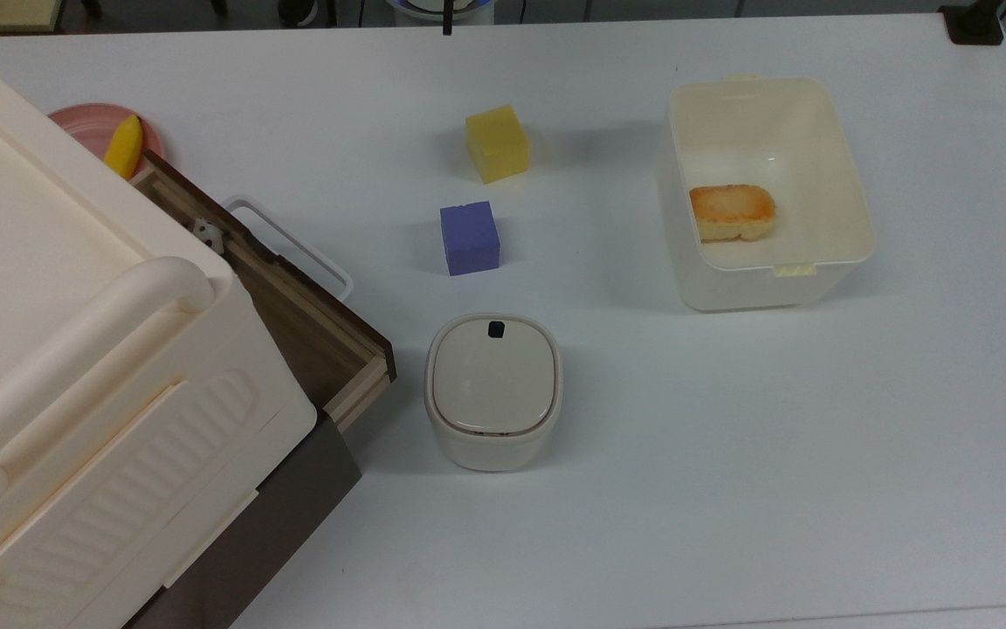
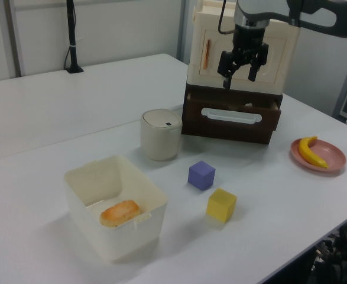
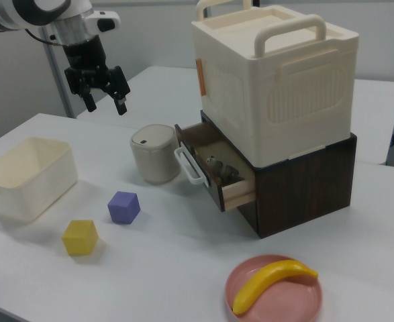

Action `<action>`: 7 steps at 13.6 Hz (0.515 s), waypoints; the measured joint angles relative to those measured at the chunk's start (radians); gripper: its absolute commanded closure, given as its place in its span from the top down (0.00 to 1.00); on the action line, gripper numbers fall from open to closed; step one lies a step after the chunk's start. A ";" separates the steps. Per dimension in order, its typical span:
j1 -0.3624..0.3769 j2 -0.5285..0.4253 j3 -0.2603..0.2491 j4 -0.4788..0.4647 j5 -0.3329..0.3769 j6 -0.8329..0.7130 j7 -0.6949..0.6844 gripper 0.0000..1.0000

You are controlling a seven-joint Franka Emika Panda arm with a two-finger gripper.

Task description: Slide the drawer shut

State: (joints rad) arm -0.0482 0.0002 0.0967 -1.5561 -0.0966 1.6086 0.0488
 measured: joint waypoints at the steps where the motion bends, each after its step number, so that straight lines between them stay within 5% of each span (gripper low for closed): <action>1: 0.001 0.000 0.000 0.000 0.000 0.000 0.000 1.00; 7: 0.001 0.000 0.001 0.000 0.000 0.001 0.165 1.00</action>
State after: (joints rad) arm -0.0467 0.0002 0.0981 -1.5561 -0.0966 1.6097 0.2136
